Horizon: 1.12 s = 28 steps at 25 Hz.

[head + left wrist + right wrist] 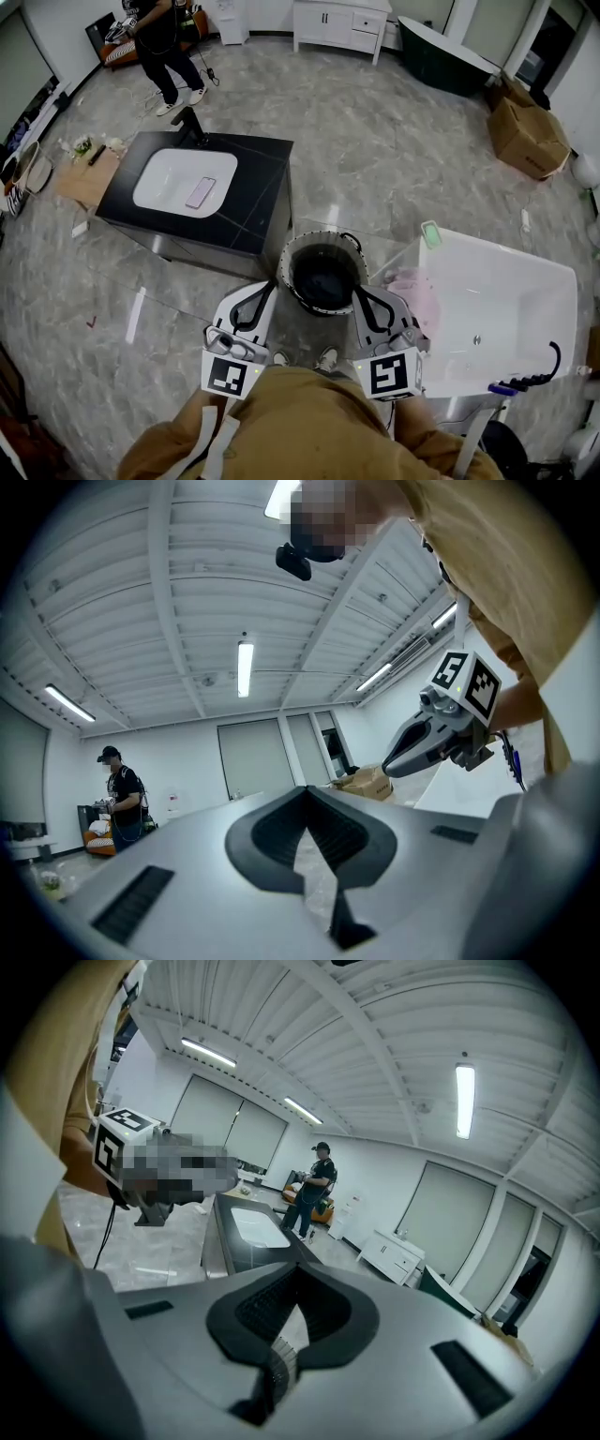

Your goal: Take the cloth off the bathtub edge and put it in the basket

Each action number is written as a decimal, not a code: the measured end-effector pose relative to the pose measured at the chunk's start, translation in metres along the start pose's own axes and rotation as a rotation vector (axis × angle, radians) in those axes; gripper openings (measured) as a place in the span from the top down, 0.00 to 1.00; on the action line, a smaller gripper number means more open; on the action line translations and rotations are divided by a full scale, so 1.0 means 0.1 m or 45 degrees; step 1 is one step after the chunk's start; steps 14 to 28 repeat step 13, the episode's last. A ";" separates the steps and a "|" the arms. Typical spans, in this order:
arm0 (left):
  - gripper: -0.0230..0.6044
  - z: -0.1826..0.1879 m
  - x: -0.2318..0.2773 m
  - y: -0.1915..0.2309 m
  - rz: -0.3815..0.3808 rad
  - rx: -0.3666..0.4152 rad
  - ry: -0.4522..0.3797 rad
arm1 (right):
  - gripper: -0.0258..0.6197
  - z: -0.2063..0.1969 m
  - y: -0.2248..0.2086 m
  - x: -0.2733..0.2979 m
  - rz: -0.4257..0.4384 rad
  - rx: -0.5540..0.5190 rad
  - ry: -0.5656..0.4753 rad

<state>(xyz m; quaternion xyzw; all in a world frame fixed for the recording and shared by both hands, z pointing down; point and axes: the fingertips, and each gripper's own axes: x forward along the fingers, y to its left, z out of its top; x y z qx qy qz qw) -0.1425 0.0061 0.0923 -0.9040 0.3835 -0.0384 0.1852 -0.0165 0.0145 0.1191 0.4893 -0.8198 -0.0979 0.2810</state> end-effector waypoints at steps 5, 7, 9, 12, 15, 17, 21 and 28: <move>0.95 0.05 0.05 0.10 -0.008 0.020 -0.010 | 0.95 0.11 -0.02 0.10 0.006 -0.016 -0.020; 0.95 0.04 0.06 0.13 -0.011 0.011 -0.005 | 0.95 0.14 -0.03 0.12 0.006 -0.023 -0.022; 0.95 0.04 0.08 0.14 -0.013 0.007 -0.007 | 0.95 0.15 -0.05 0.13 0.006 -0.027 -0.023; 0.95 0.06 0.13 0.14 -0.015 0.011 -0.027 | 0.95 0.15 -0.08 0.18 0.000 -0.022 -0.031; 0.95 0.07 0.14 0.14 -0.016 0.013 -0.034 | 0.95 0.14 -0.09 0.19 -0.002 -0.020 -0.032; 0.95 0.07 0.14 0.14 -0.016 0.013 -0.034 | 0.95 0.14 -0.09 0.19 -0.002 -0.020 -0.032; 0.95 0.07 0.14 0.14 -0.016 0.013 -0.034 | 0.95 0.14 -0.09 0.19 -0.002 -0.020 -0.032; 0.95 0.07 0.14 0.14 -0.016 0.013 -0.034 | 0.95 0.14 -0.09 0.19 -0.002 -0.020 -0.032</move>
